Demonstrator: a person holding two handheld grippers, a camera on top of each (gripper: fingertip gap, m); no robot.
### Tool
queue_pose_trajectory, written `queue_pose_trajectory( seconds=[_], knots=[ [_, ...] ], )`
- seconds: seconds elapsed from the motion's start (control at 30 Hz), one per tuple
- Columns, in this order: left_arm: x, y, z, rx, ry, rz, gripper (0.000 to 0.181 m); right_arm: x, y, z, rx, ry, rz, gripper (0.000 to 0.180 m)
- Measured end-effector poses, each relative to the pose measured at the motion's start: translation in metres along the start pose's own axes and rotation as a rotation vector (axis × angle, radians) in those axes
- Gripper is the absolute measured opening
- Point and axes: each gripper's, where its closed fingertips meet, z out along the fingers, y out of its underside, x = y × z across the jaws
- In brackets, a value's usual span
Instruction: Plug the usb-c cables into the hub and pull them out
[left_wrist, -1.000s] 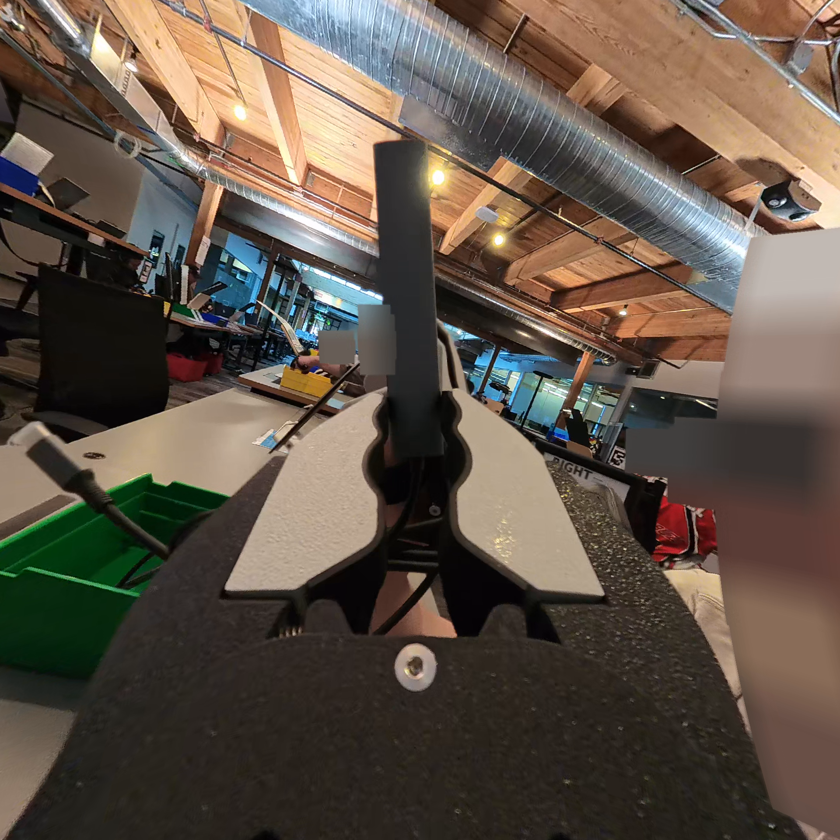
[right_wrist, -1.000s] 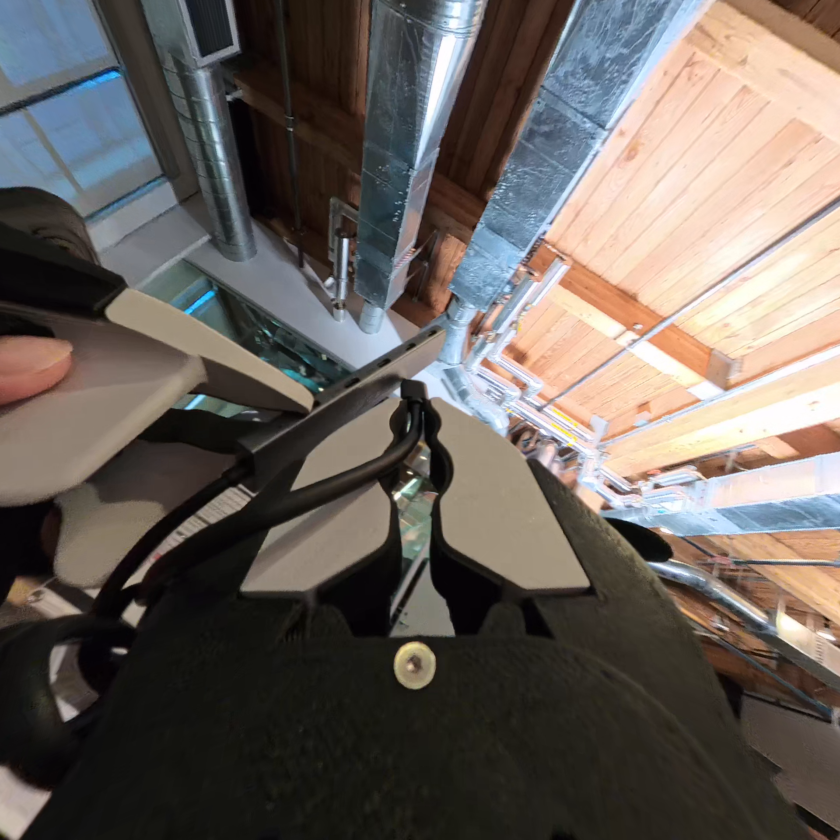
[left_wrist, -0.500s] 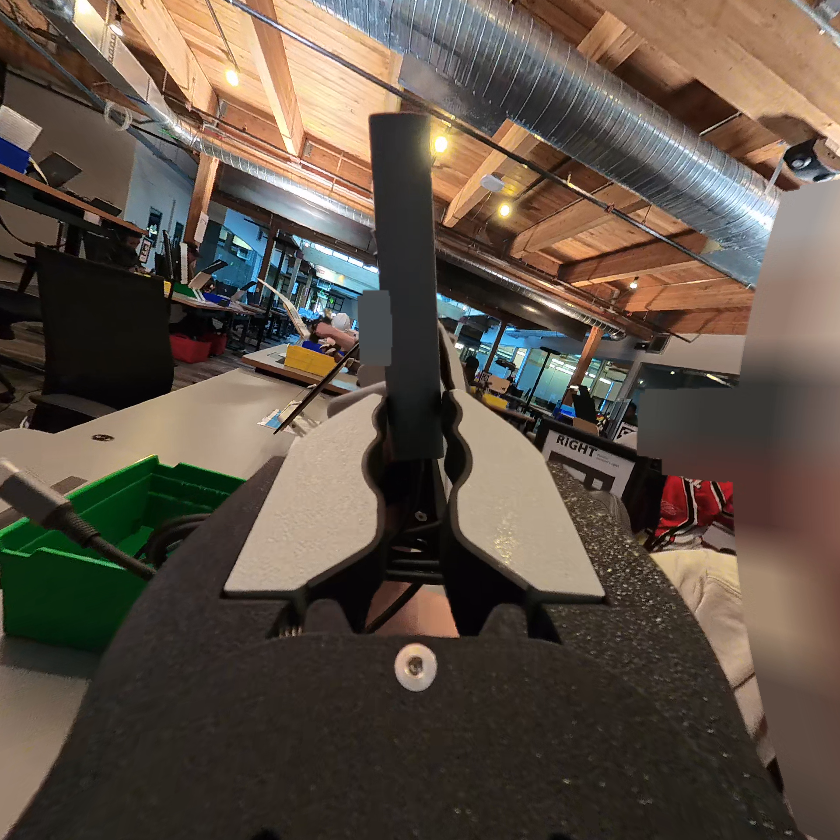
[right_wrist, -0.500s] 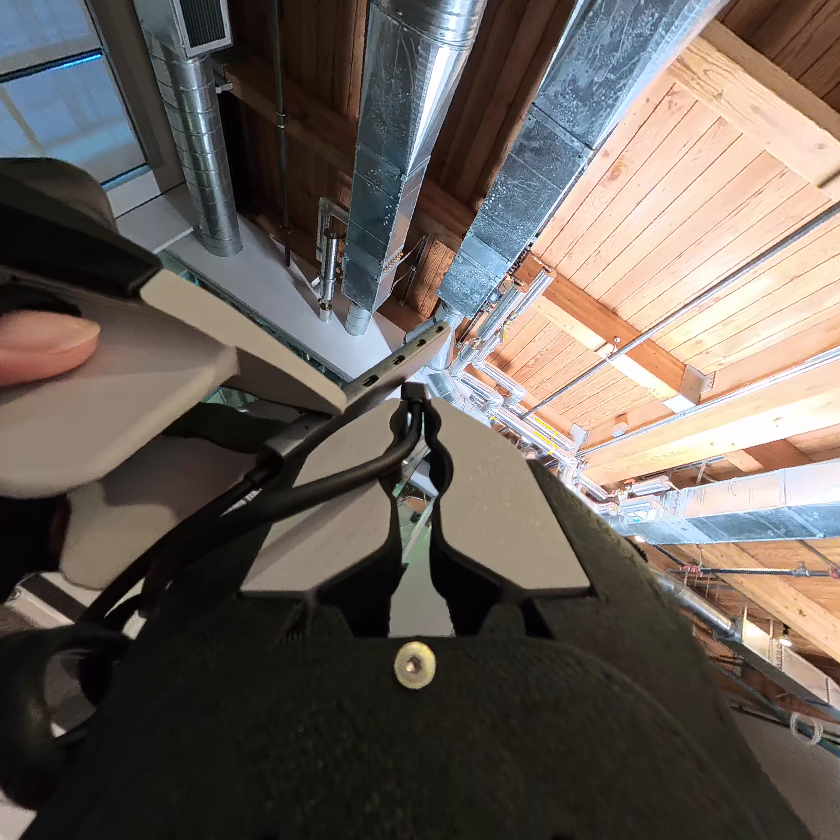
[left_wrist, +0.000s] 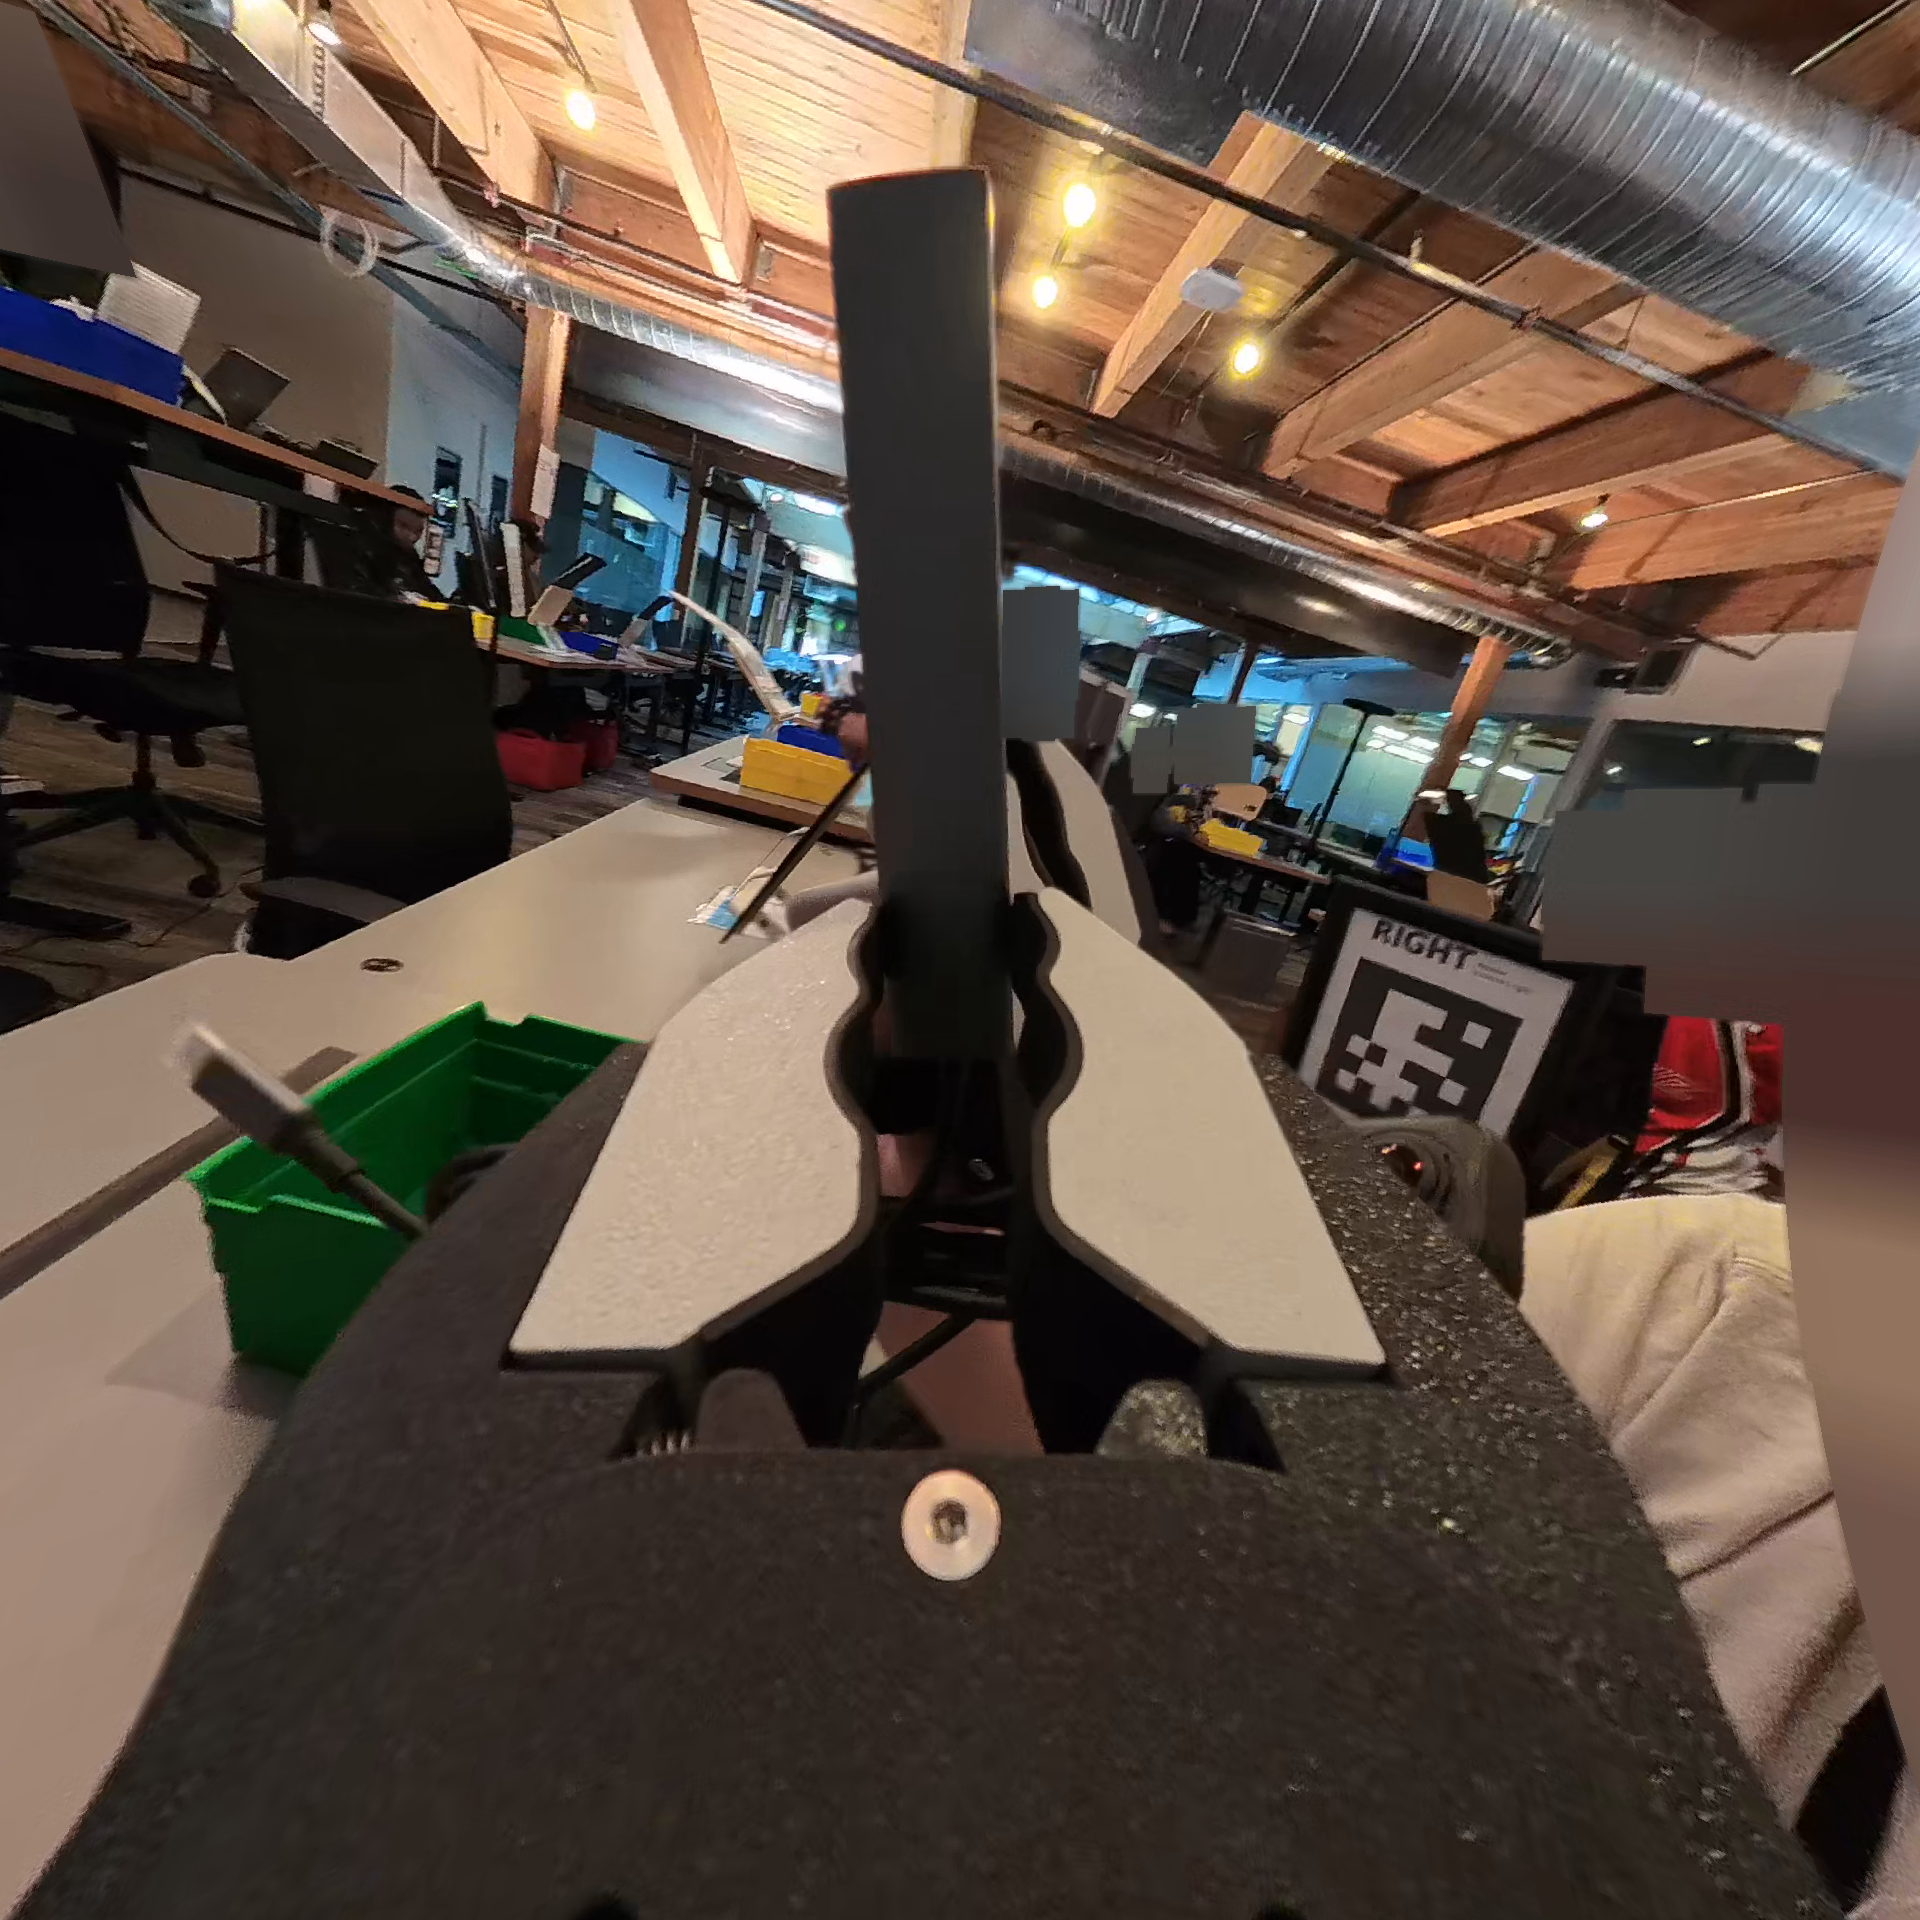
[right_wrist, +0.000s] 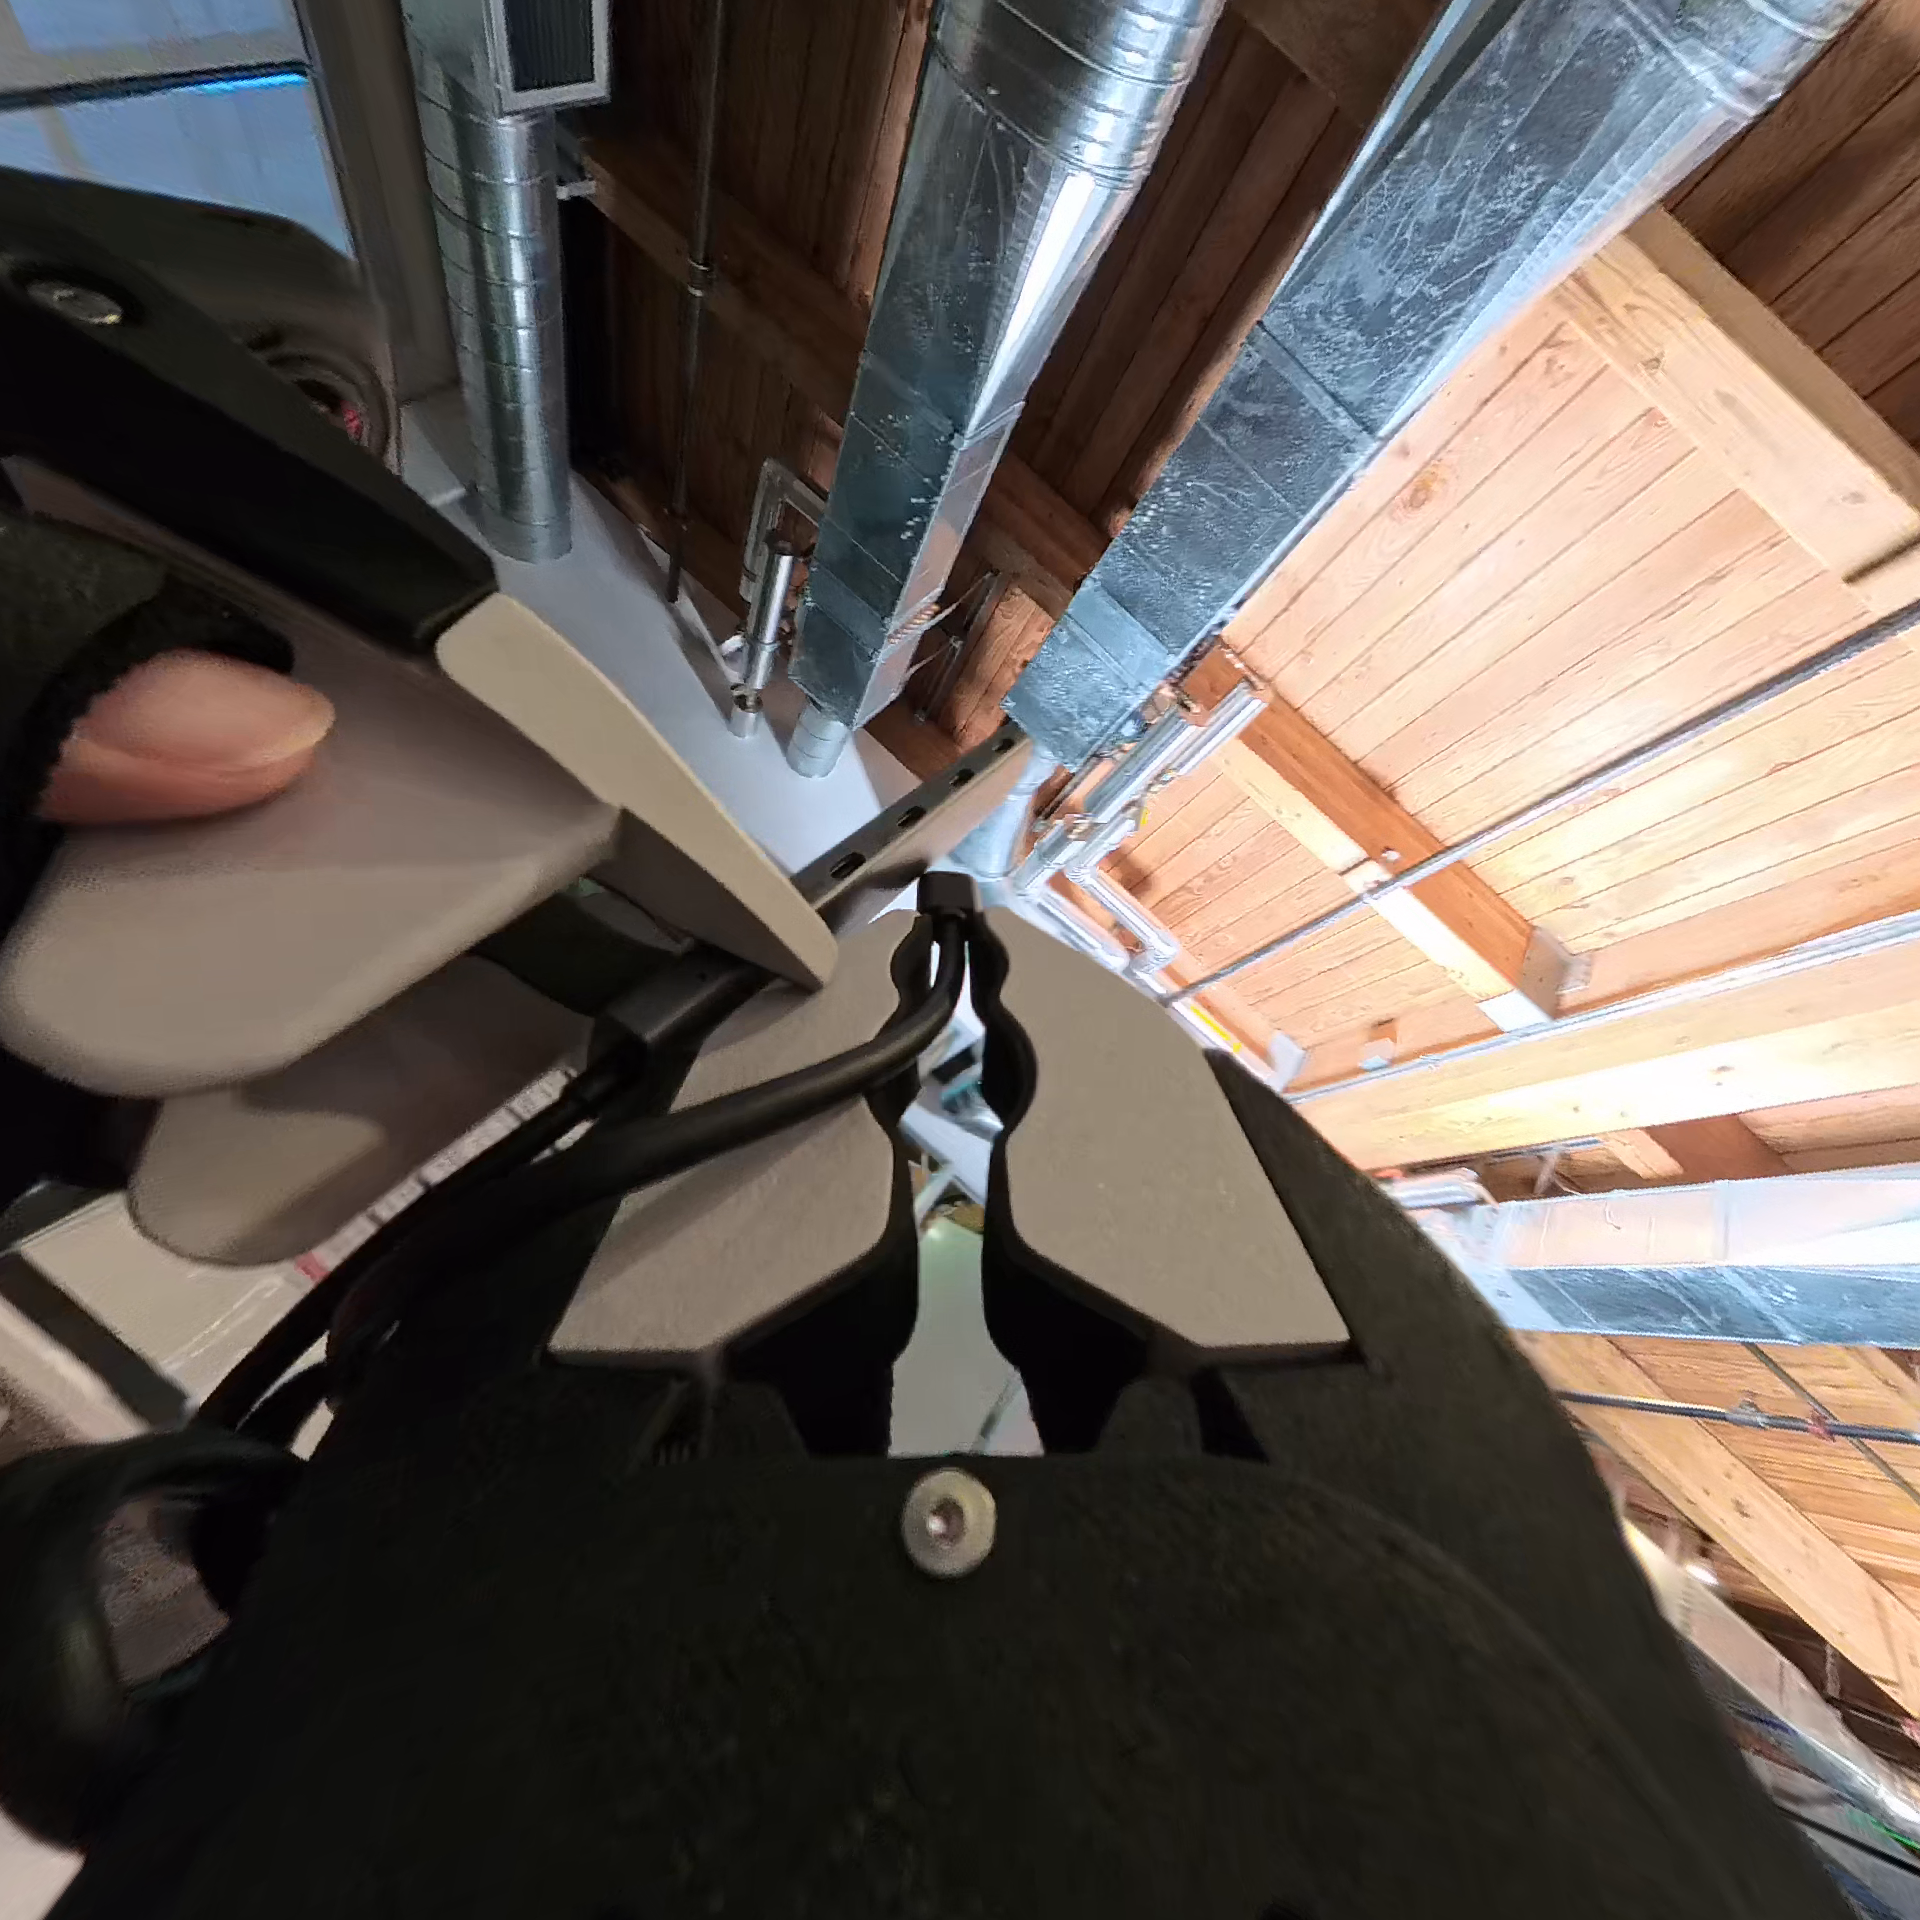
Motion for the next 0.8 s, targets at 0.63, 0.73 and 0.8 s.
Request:
queue_pose_trajectory(
  seconds=[0.63, 0.73, 0.8],
  knots=[
    [-0.060, -0.021, -0.065, -0.217, -0.517, 0.400, 0.022, -0.052, -0.006, -0.013, -0.168, -0.625, -0.125, 0.007],
    [-0.061, -0.016, -0.063, -0.248, -0.529, 0.422, 0.022, -0.056, -0.005, -0.012, -0.181, -0.630, -0.111, 0.007],
    [-0.062, -0.014, -0.062, -0.266, -0.530, 0.429, 0.022, -0.058, -0.006, -0.012, -0.174, -0.633, -0.111, 0.007]
  ],
)
